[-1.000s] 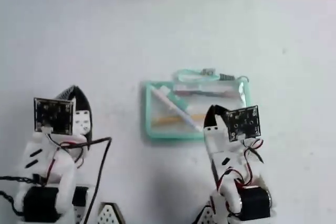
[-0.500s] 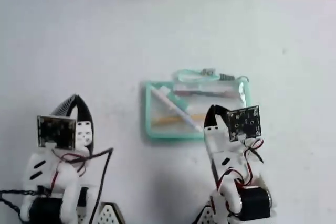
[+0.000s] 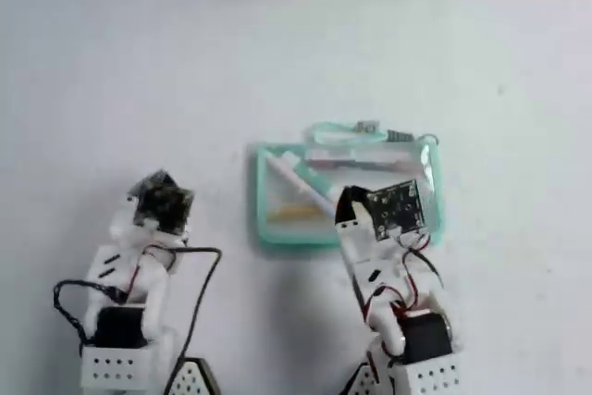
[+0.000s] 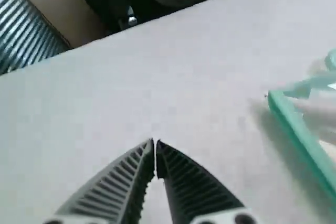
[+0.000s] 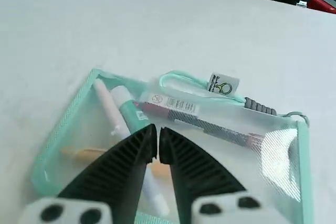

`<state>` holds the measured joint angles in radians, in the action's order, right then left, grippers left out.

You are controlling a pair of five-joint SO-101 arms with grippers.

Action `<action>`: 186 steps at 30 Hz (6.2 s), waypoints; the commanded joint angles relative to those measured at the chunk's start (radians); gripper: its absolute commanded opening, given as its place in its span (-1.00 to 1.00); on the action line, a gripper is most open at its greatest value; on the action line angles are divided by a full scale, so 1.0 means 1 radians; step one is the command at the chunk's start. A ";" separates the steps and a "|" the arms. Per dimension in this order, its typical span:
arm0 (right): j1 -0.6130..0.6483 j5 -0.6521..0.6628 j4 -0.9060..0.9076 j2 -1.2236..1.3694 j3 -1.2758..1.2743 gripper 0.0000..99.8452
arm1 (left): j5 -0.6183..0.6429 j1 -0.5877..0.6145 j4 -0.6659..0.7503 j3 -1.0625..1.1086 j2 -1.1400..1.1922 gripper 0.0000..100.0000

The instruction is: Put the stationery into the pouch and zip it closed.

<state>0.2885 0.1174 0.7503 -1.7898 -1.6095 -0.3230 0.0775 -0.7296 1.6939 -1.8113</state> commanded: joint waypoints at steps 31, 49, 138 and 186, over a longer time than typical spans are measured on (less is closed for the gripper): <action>0.008 0.002 0.429 -0.007 -0.081 -0.95 | -0.018 0.008 -0.555 0.000 -0.016 -0.95; 0.005 0.002 0.516 -0.007 -0.081 -0.96 | -0.023 0.007 -0.555 0.000 -0.016 -0.95; 0.007 0.002 0.516 -0.007 -0.081 -0.96 | -0.018 0.005 -0.555 0.000 -0.016 -0.95; 0.007 0.002 0.516 -0.007 -0.081 -0.96 | -0.018 0.005 -0.555 0.000 -0.016 -0.95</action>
<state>0.2977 0.1158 1.2612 -1.7883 -1.6817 -0.3399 0.0775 -1.2804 1.6970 -1.8174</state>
